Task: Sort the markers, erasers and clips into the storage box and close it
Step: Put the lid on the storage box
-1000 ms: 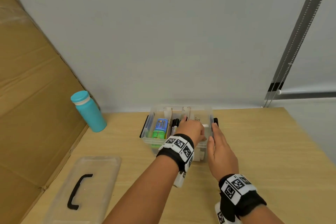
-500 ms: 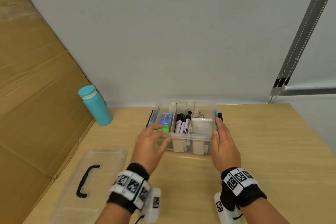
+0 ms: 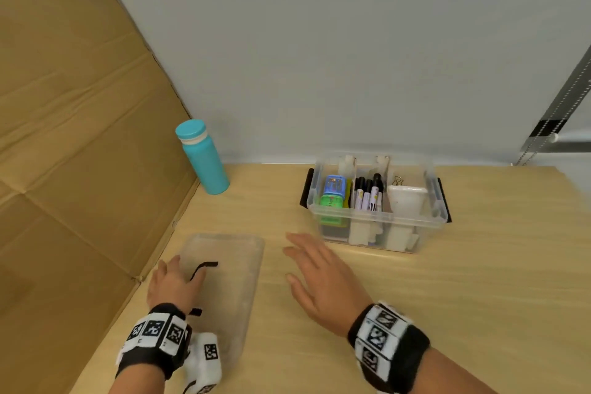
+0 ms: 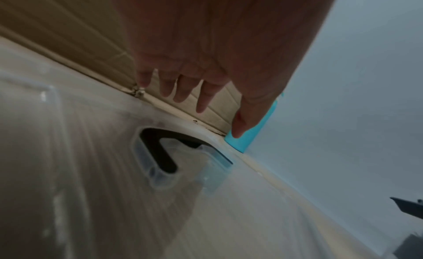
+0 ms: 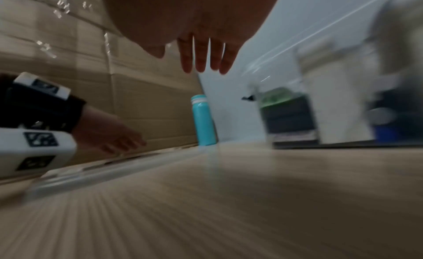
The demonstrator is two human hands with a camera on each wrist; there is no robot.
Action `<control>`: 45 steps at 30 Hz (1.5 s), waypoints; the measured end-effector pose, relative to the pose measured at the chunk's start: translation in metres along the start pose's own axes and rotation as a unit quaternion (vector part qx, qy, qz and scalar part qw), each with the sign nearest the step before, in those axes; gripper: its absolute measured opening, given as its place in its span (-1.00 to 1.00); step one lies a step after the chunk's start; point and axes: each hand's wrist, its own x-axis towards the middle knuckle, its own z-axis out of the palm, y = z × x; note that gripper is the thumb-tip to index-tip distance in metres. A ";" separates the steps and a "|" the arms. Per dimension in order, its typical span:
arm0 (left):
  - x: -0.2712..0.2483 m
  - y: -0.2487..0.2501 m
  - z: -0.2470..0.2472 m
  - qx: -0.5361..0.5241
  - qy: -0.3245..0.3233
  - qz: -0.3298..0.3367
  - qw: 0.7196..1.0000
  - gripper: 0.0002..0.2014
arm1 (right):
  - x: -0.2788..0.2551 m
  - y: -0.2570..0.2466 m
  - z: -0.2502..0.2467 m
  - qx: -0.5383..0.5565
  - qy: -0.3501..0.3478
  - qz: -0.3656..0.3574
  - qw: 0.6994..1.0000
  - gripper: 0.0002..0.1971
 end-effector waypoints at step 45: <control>-0.066 0.255 0.019 -0.218 -0.032 0.331 0.918 -0.24 | 0.002 0.135 -0.139 0.185 0.254 0.399 0.862 -0.65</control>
